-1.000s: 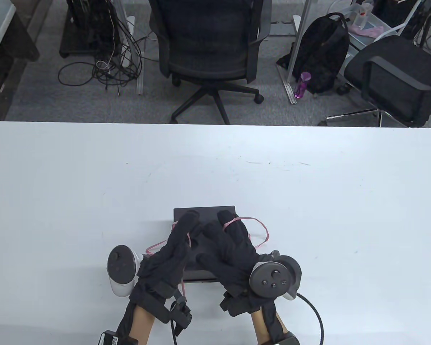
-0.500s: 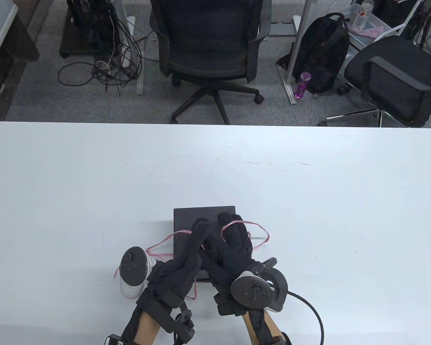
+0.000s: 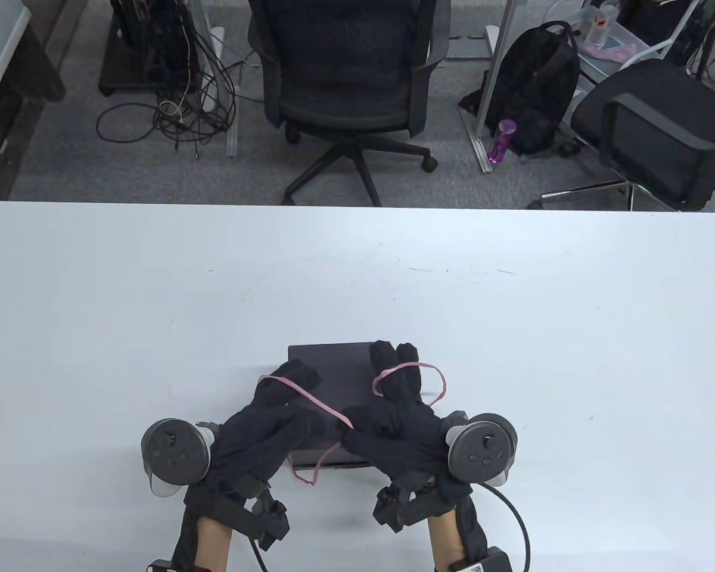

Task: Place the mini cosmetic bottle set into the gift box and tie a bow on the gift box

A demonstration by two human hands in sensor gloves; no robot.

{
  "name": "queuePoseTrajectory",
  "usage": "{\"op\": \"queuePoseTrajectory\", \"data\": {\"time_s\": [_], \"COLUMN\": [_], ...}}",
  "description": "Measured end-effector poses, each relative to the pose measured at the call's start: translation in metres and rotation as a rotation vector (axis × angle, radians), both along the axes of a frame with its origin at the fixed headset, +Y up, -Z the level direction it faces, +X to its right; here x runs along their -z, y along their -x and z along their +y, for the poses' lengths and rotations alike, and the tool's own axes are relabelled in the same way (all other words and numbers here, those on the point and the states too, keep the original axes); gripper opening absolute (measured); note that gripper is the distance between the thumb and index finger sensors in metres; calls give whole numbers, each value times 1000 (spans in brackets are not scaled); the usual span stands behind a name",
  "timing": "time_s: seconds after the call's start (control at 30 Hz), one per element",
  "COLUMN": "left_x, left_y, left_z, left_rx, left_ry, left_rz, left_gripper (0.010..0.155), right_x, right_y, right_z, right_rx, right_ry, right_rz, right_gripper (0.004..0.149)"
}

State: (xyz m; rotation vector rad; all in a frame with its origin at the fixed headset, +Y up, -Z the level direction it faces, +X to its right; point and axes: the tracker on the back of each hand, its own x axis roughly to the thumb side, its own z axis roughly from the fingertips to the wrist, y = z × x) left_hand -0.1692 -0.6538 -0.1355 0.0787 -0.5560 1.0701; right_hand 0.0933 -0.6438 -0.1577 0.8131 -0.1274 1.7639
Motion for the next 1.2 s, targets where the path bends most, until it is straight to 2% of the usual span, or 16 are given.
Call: {"op": "queuePoseTrajectory", "data": {"time_s": [0.1, 0.27, 0.33, 0.5, 0.57, 0.6, 0.7, 0.8, 0.9, 1.0, 1.13, 1.2], "left_x": [0, 0, -1, -3, -3, -2, 0, 2, 2, 2, 2, 1], "left_y": [-7, -32, -40, -49, -47, -46, -36, -20, 3, 27, 52, 64], "left_z": [-1, -7, -9, -15, -14, -13, -11, -6, 3, 8, 6, 6], "left_rx": [73, 146, 113, 2, -34, -51, -131, -135, -30, 172, 209, 198], "left_ry": [-5, -35, -32, -3, 2, 10, 48, 118, 215, 341, 371, 390], "left_rz": [37, 67, 82, 186, 172, 135, 41, 4, -7, -43, 114, 176], "left_gripper": [48, 73, 75, 61, 45, 45, 45, 44, 41, 41, 41, 41], "right_x": [0, -3, -5, -9, -9, -9, -7, -5, -2, 4, 10, 11], "right_y": [2, 16, 20, 29, 28, 27, 18, 5, -13, -32, -55, -68], "right_z": [-2, -4, -3, -2, -2, -1, 2, 7, 12, 14, 11, 10], "right_rx": [72, 158, 156, 143, 147, 153, 157, 121, 10, -196, -442, -522], "right_ry": [40, 104, 103, 103, 101, 97, 81, 85, 129, 167, 234, 254], "right_rz": [100, 258, 282, 315, 312, 304, 249, 177, 36, -51, -181, -323], "right_gripper": [37, 37, 37, 37, 37, 37, 37, 37, 37, 37, 37, 37]}}
